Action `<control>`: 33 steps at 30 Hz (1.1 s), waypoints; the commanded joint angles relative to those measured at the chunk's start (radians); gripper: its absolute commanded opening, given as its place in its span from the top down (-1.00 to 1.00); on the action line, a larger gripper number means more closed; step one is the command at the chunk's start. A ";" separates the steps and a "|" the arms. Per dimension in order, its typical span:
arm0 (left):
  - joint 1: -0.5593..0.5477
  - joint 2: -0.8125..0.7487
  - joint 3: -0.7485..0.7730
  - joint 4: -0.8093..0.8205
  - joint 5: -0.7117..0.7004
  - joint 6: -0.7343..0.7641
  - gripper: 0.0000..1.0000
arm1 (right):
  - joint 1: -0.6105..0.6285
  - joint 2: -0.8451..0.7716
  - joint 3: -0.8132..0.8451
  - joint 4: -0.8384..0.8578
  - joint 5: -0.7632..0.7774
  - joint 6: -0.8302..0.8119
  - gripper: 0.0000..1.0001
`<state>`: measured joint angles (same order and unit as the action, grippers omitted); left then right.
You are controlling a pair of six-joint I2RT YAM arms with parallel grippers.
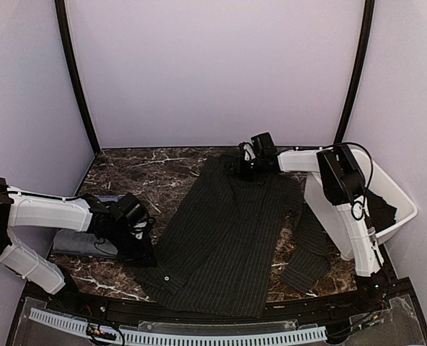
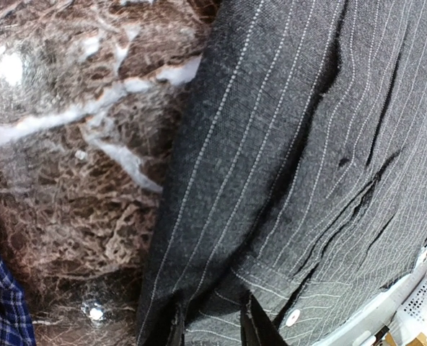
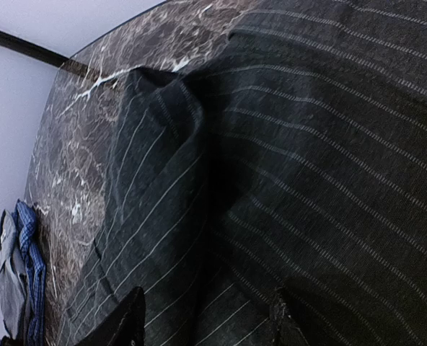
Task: Fold and stack the long sleeve shirts
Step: Fold the flattened shirt at the center of the board.
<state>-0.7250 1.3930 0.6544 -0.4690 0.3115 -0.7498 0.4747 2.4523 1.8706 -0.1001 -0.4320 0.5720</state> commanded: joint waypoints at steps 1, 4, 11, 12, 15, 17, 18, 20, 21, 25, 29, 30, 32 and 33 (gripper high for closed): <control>-0.005 -0.006 0.014 -0.018 0.002 0.016 0.47 | 0.026 -0.100 -0.052 -0.001 -0.001 -0.082 -0.11; -0.005 -0.006 0.014 -0.018 0.001 0.015 0.47 | 0.028 -0.107 -0.089 0.022 -0.005 -0.076 -0.11; -0.005 -0.004 0.011 -0.017 0.001 0.014 0.47 | 0.051 -0.099 -0.089 0.029 -0.006 -0.075 0.05; -0.005 -0.003 0.011 -0.017 0.001 0.014 0.47 | 0.054 -0.091 -0.080 0.021 -0.005 -0.073 0.08; -0.004 -0.004 0.014 -0.019 -0.001 0.016 0.47 | 0.056 -0.080 -0.073 0.017 -0.001 -0.067 0.16; -0.004 -0.005 0.014 -0.019 0.000 0.015 0.48 | 0.057 -0.078 -0.077 0.025 -0.008 -0.059 0.20; -0.005 -0.005 0.014 -0.019 0.001 0.016 0.47 | 0.059 -0.078 -0.077 0.029 -0.012 -0.056 0.23; -0.006 -0.005 0.012 -0.020 0.001 0.018 0.47 | 0.062 -0.073 -0.069 0.029 -0.015 -0.051 0.28; -0.006 -0.005 0.011 -0.019 0.001 0.017 0.47 | 0.064 -0.070 -0.063 0.023 -0.014 -0.052 0.31; -0.007 -0.005 0.011 -0.018 0.002 0.019 0.48 | 0.067 -0.060 -0.039 0.005 -0.007 -0.048 0.45; -0.007 -0.005 0.011 -0.018 0.006 0.019 0.47 | 0.070 -0.067 -0.021 -0.027 0.028 -0.057 0.76; -0.006 -0.005 0.011 -0.017 0.008 0.021 0.47 | 0.071 -0.074 -0.020 -0.035 0.043 -0.060 0.84; -0.006 -0.006 0.012 -0.017 0.010 0.020 0.48 | 0.074 -0.087 -0.017 -0.053 0.076 -0.068 0.98; -0.006 -0.006 0.012 -0.015 0.011 0.021 0.48 | 0.076 -0.094 -0.019 -0.063 0.096 -0.073 1.00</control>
<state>-0.7250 1.3930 0.6544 -0.4690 0.3149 -0.7441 0.5373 2.3737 1.8256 -0.1295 -0.4042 0.5167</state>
